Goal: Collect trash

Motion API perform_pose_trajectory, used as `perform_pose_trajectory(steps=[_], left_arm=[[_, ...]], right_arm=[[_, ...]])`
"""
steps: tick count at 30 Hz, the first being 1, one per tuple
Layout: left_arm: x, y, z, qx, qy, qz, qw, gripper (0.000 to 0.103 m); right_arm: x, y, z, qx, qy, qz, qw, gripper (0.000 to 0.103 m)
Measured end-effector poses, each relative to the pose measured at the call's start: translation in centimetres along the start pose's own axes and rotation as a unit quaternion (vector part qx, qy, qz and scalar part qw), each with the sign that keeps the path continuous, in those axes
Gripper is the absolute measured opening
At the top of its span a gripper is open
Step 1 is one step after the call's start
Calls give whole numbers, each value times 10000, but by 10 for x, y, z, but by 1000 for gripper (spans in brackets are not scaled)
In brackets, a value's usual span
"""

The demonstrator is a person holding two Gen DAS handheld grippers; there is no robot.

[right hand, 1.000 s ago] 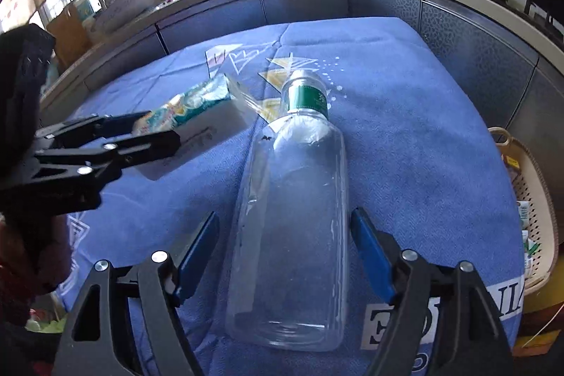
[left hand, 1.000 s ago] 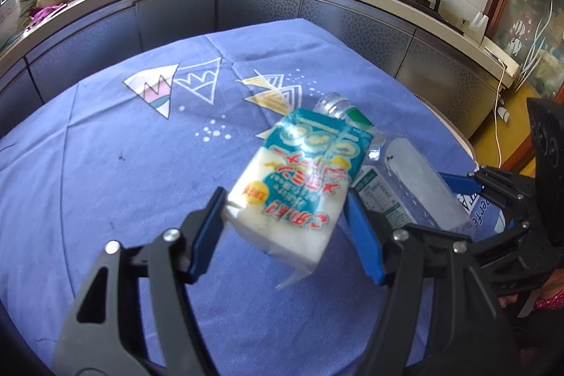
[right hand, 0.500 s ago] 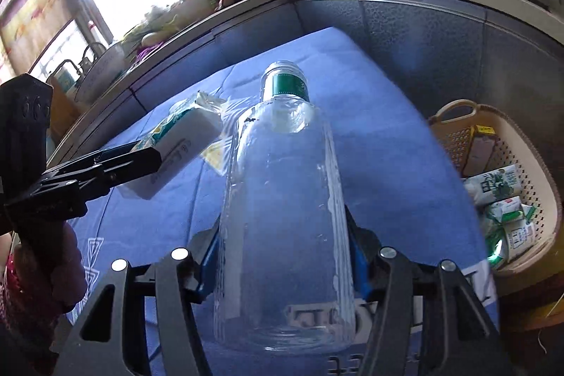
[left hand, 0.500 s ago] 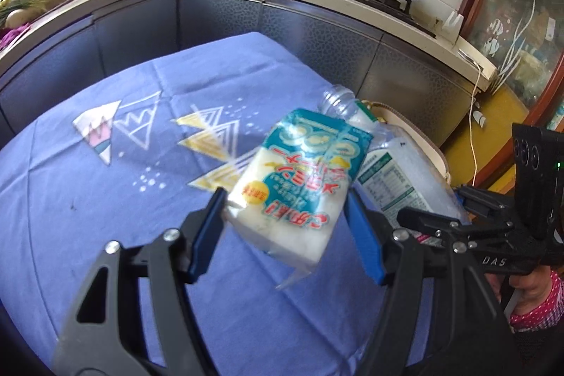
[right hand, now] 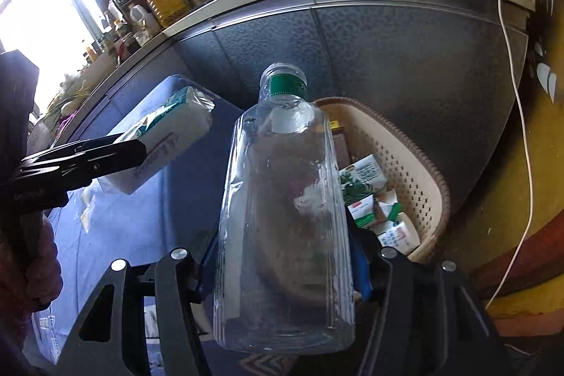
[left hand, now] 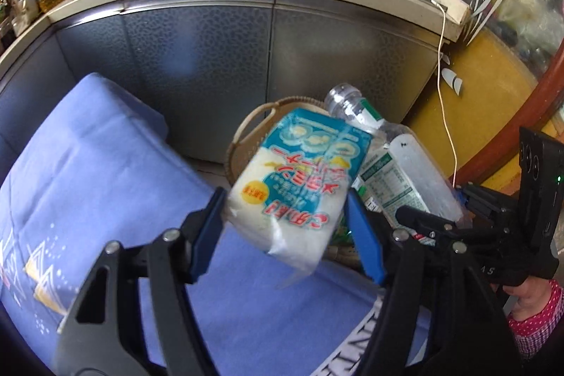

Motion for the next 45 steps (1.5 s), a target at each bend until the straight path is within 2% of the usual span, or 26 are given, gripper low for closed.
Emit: perform_pose_trajectory(steps=[4,9,12,14,18,22,31,39,45], left_arm=[[-23,9,40,297,140,194,9993,65],[-35,13,73,547,387,386,9970,67],[-39,16,84,559,541,460,9959,70],[-41,17,89,601,579,447,9955,72],[-41,18,93,661,620,390,9951,75],[-37,20,96,660,657,375,9949,83],[-20,19,67,410,513,23,9978,83],[-6,7,8,-208,366,-97,9991,83],[6,-8,-39,-662,284,-179,9972,84]], right_arm=[[-39,1,16,70,-135,213,9997,61],[-58,-2,36,188,-176,279,9993,62],[-68,1,44,188,-191,342,9991,62],[-69,2,50,229,-86,406,9989,62],[-70,8,53,164,-150,455,9987,65],[-66,12,52,101,-113,485,9987,68],[-53,14,22,-273,62,802,9964,68],[-31,-4,-6,-495,321,1268,9902,68],[-8,-17,-28,-640,316,1427,9872,68]])
Point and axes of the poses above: each gripper's, at about its wrist camera, not at the fingertips, and z roughly the way its jaws point, x to its left, y to its top, the point moved 10 cm from there along z, roughly the way its jaws point, and after that the axes turned 14 degrees about y, right-handed, at the moved point
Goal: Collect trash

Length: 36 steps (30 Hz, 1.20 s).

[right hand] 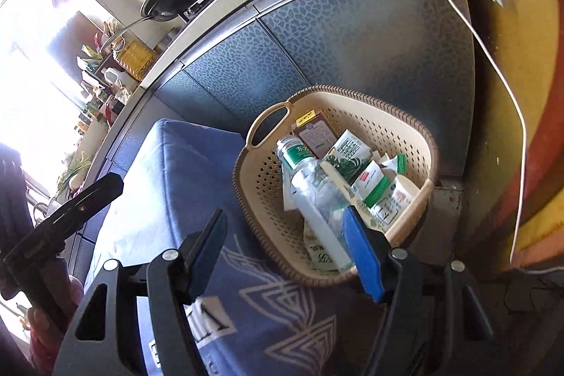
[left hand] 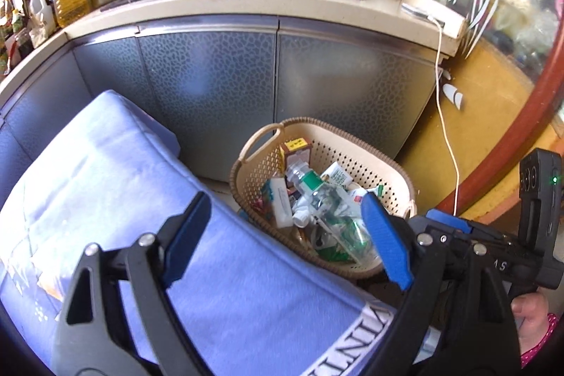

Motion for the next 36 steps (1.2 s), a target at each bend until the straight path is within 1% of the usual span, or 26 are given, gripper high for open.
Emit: perform_pose_trajectory(steps=[3,5,8,11,21,27,36], left_arm=[[9,-7,-20,-148,-20,-54,9999,84],[17,-10,-32,-242,-28,-122,9996,89],[28,-15,-49,-389,98,-175,9990,96],[39,-21,-63,-502,224,-219,9982,97],[87,-39,-107,-805,553,-540,9938,97],[104,-48,-130,-991,873,-498,9900,97],[114,-52,-157,-1236,894,-603,9865,97]], right_arm=[[13,-10,-8,-57,-66,-19,10000,68],[23,-16,-14,-108,-195,-122,9997,68],[41,-25,-20,-163,-450,-396,9981,68],[58,-35,-19,-50,-613,-654,9960,68],[107,-54,-14,6,-587,-945,9938,69],[126,-59,-18,-37,-583,-998,9933,69],[150,-64,-29,-138,-617,-1176,9910,69]])
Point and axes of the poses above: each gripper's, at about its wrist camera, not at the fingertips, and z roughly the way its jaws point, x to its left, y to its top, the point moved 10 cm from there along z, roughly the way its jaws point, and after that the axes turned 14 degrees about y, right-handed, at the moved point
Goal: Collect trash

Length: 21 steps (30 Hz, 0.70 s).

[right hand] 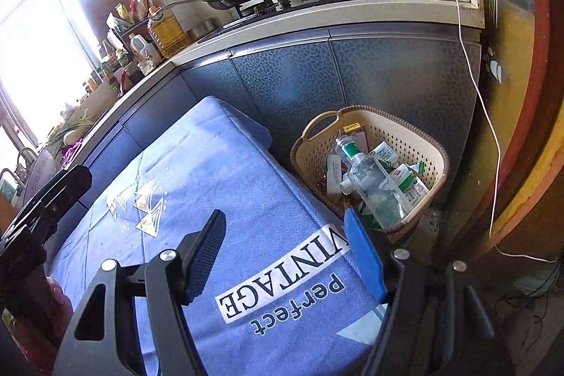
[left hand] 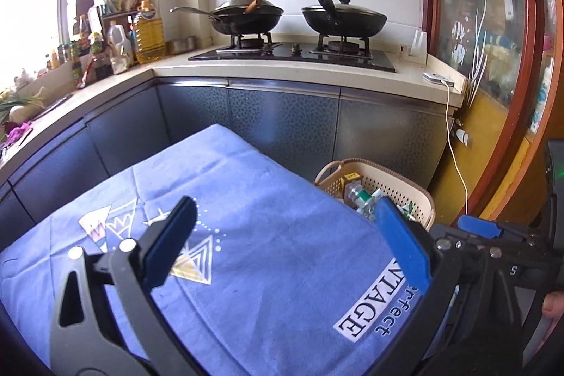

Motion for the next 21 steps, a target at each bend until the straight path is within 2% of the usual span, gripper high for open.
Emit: perform_pose_trajectory(steps=[4,11,21], left_arm=[[3,2,-7,-84,36,-39,10000,97],[13,5,-15,-234,601,-8,9979,97],[31,7,-19,-259,801,-219,9962,97]], right_arm=[[3,-1,-3,-34,-33,-57,10000,70],[8,-3,-5,-67,-72,-105,9999,70],[14,-5,-5,-110,-21,-102,9999,71]])
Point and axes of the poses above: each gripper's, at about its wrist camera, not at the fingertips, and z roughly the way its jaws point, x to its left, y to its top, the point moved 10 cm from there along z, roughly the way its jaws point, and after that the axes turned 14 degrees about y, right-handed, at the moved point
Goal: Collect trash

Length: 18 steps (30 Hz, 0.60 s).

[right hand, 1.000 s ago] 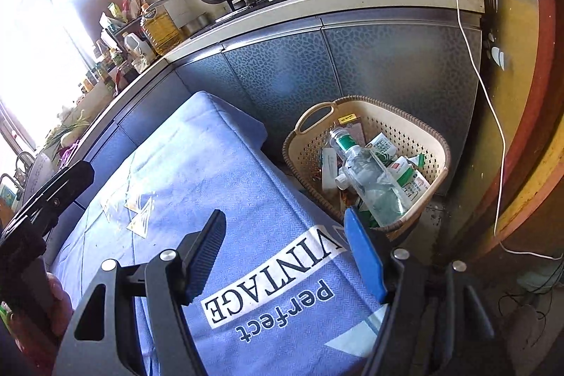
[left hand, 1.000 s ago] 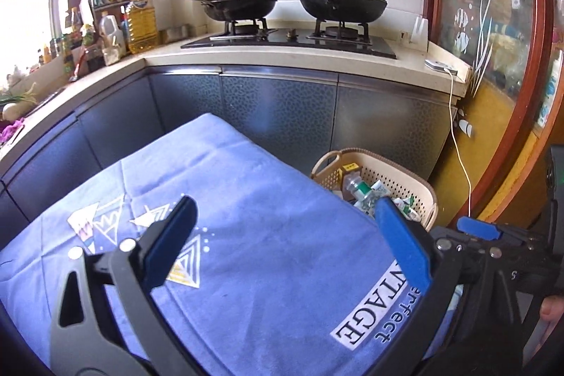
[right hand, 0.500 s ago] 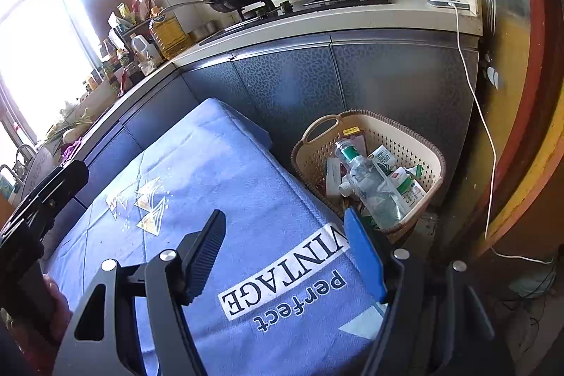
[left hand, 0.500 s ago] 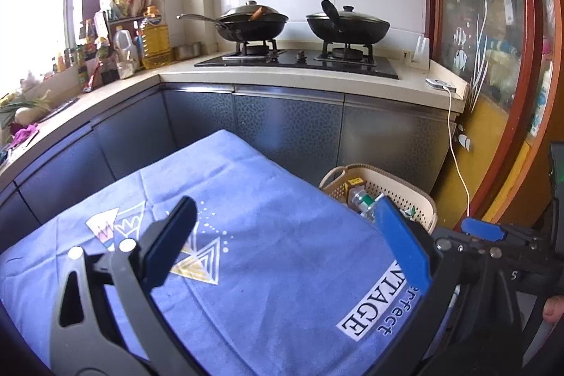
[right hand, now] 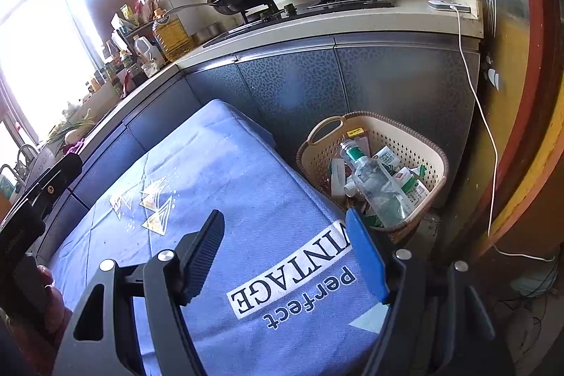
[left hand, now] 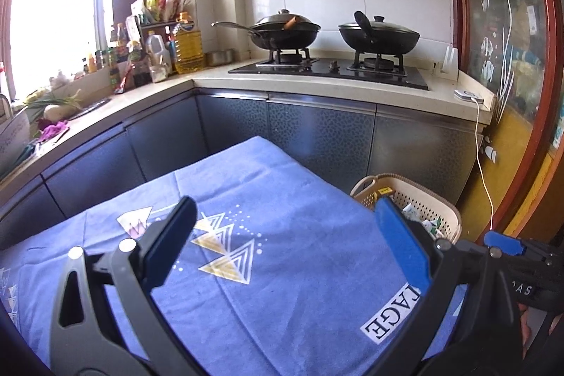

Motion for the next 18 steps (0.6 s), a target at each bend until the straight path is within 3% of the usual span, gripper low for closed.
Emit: perform_pose_trajectory(steps=[18], left_arm=[[-7,2,-8,-76,169,170,9997,97]], right_arm=[[-6,5,-2,3,51,60,10000,71]])
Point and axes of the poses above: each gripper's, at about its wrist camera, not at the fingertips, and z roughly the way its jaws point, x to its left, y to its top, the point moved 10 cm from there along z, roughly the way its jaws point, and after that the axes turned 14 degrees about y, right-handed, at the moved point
